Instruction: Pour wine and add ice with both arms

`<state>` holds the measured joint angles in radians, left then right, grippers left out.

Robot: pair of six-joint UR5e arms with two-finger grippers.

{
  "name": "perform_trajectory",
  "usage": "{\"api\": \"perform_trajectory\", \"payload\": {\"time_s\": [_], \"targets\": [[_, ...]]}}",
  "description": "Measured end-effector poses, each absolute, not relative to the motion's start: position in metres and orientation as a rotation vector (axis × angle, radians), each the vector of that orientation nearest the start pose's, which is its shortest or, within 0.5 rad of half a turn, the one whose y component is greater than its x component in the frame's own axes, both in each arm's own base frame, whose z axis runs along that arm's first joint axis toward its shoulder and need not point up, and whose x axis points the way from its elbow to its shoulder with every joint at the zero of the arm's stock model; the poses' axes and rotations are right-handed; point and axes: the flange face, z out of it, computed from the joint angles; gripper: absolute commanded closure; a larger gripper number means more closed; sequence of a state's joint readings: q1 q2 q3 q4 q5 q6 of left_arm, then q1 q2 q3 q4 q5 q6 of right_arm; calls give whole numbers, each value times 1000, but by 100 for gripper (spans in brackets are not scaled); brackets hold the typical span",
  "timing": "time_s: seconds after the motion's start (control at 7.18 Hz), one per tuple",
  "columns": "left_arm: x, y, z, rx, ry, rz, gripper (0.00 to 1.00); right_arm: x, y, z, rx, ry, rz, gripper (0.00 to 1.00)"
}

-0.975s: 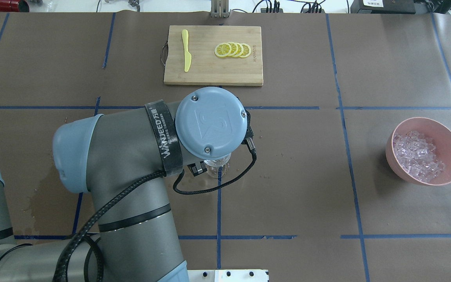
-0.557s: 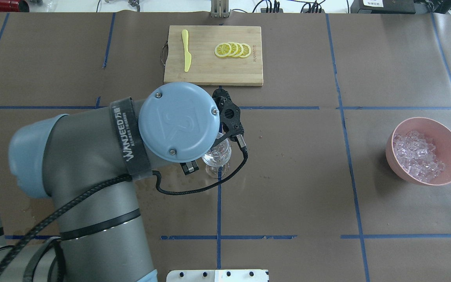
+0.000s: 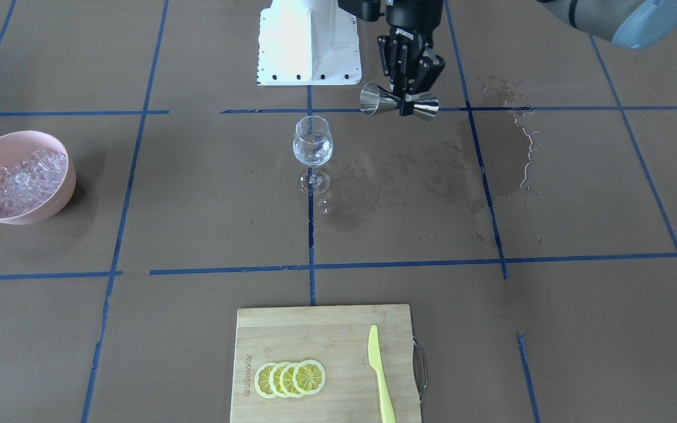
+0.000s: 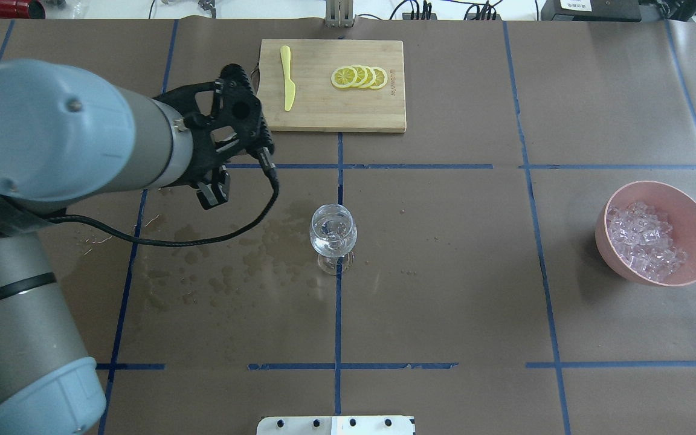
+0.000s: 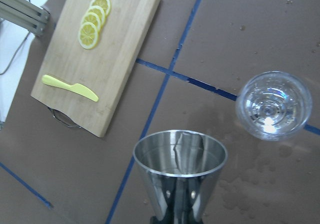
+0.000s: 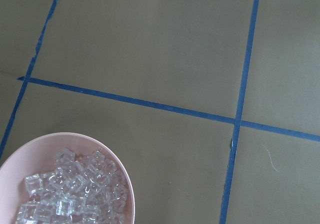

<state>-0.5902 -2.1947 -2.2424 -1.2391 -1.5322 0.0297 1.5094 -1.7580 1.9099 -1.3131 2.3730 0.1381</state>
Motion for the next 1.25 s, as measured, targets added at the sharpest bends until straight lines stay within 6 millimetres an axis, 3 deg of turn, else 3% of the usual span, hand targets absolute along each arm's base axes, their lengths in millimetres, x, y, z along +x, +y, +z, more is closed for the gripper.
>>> {"api": "perform_trajectory", "payload": {"time_s": [0.56, 0.97, 1.25], "targets": [[280, -369, 201, 1072, 589, 778, 100, 35, -429, 546, 302, -825, -91, 0], [228, -340, 332, 1188, 768, 523, 100, 36, -428, 547, 302, -824, -92, 0], [208, -342, 423, 1270, 808, 265, 100, 36, -428, 546, 305, -824, -93, 0]]}}
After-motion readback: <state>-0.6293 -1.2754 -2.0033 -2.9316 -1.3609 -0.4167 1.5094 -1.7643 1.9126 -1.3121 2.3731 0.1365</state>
